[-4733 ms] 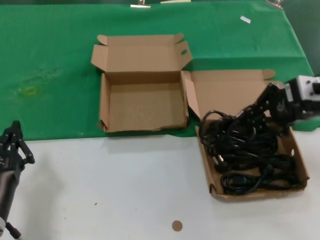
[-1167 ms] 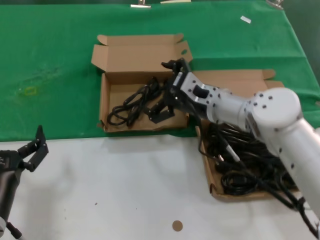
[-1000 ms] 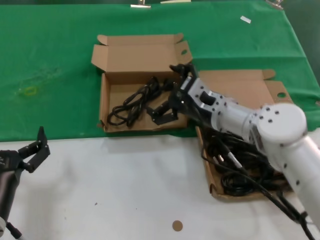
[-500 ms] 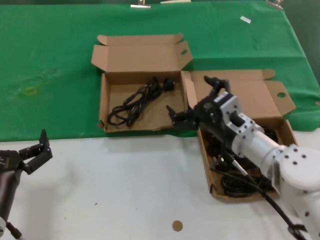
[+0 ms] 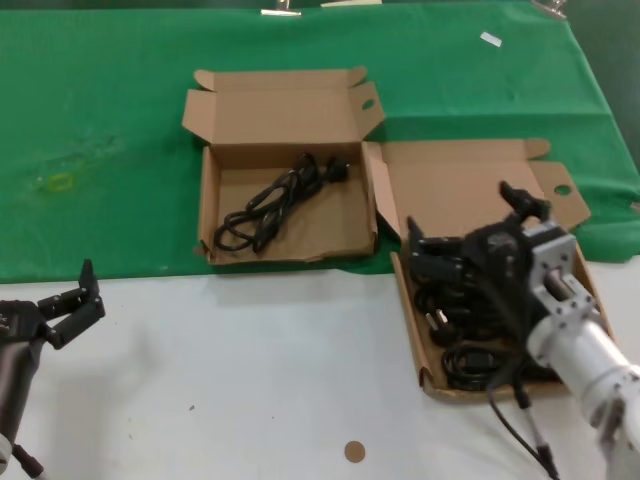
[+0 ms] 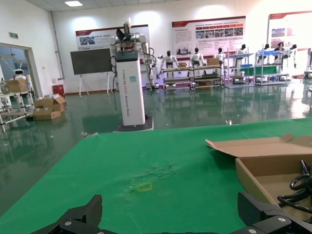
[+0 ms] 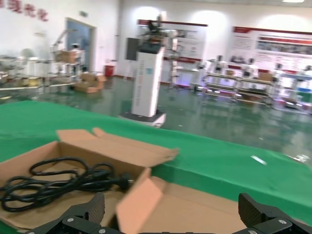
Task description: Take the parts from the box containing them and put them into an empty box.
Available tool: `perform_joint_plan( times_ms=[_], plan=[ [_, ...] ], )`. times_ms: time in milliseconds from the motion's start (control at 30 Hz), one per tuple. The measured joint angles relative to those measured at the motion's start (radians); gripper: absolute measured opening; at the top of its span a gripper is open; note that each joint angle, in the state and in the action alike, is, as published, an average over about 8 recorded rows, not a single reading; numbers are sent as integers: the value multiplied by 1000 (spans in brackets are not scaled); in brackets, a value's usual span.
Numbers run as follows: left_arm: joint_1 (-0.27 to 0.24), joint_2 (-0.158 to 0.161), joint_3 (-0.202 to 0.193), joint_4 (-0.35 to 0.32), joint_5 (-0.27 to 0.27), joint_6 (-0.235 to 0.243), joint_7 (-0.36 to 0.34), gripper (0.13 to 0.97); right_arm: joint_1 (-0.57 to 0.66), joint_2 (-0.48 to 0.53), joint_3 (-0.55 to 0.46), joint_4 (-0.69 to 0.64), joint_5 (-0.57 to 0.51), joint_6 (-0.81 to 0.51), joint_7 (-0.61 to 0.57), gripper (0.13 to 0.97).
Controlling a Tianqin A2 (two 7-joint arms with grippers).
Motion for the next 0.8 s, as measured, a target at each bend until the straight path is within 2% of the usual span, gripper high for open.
perform_joint_plan(
  times_ms=[267, 800],
  plan=[
    [0, 0, 0, 0, 0, 0, 0, 966, -113, 14, 45, 103, 41, 76, 32, 966],
    [0, 0, 0, 0, 0, 0, 0, 966, -123, 15, 49, 112, 44, 82, 35, 966]
  ],
)
